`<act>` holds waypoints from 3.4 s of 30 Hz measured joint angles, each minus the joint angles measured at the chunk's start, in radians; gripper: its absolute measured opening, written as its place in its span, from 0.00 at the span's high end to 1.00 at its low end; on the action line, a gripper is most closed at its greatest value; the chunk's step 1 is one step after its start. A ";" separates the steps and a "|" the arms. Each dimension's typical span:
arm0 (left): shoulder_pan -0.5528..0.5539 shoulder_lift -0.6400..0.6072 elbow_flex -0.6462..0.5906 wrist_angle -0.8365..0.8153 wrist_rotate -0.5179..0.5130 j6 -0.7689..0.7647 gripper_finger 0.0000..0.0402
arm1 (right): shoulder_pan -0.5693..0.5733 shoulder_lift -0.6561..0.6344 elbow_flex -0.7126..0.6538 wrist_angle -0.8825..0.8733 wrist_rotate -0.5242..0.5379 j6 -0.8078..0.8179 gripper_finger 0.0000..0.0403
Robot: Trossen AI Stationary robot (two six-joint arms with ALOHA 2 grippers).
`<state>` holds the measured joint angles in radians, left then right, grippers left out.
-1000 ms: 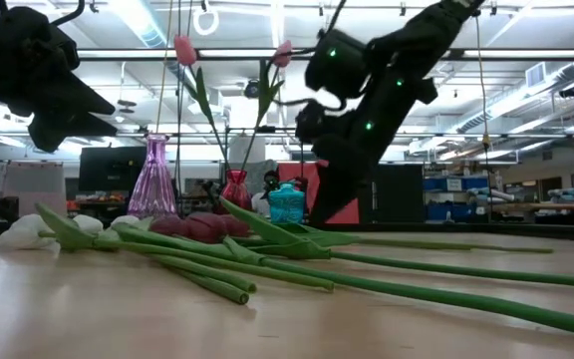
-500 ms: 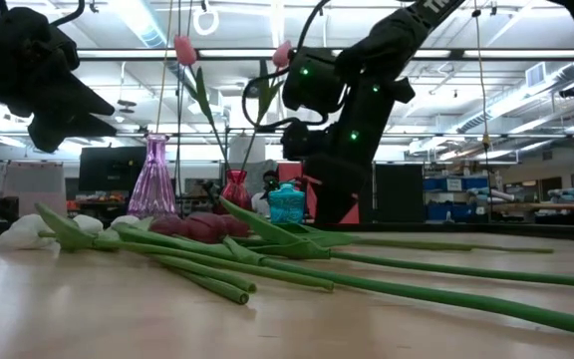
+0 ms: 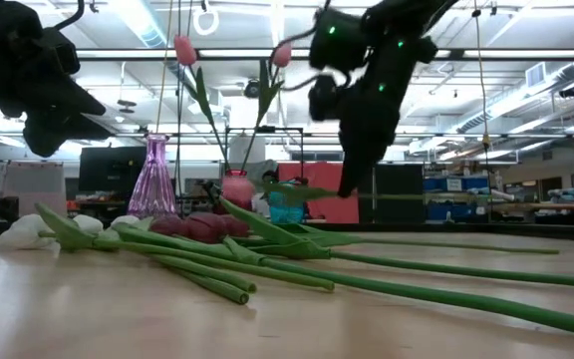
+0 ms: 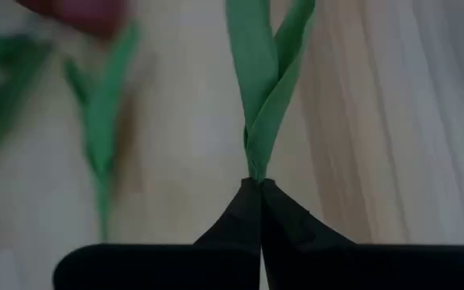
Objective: Sort flowers into vase by color
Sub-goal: Put the pink tulip into the red vase
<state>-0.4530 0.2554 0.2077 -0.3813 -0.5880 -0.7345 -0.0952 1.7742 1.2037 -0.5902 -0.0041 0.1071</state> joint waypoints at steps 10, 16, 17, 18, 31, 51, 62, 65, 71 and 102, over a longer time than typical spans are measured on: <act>-0.010 0.000 0.000 0.056 -0.016 0.101 0.47 | -0.014 -0.249 -0.368 0.569 -0.134 -0.009 1.00; -0.029 -0.001 0.000 0.146 -0.020 0.181 0.47 | -0.097 -0.373 -0.446 0.424 -0.041 0.115 1.00; -0.029 -0.001 0.000 0.151 -0.020 0.184 0.47 | -0.109 -0.389 -0.445 0.392 -0.008 0.129 1.00; -0.029 -0.001 0.000 0.153 -0.020 0.185 0.47 | -0.124 -0.401 -0.441 0.365 0.030 0.134 1.00; -0.027 0.000 0.000 0.155 -0.217 0.265 0.47 | -0.422 -0.321 -0.390 0.869 -0.163 0.013 1.00; -0.027 0.000 0.000 0.178 -0.240 0.304 0.47 | -0.491 0.293 0.401 1.150 -0.633 -0.027 1.00; -0.027 0.000 0.000 0.169 -0.239 0.302 0.47 | -0.478 0.473 0.482 1.373 -0.712 0.068 1.00; -0.027 0.000 0.000 0.168 -0.239 0.302 0.47 | -0.466 0.497 0.483 1.413 -0.730 0.085 1.00; -0.027 0.000 0.000 0.165 -0.239 0.304 0.47 | -0.435 0.489 0.483 1.432 -0.716 0.068 1.00; -0.027 0.000 0.000 0.116 -0.208 0.249 0.47 | -0.444 0.477 0.432 1.335 -0.778 -0.063 1.00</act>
<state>-0.4797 0.2554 0.2073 -0.2653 -0.7956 -0.4858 -0.5388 2.2513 1.6354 0.7446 -0.7825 0.0438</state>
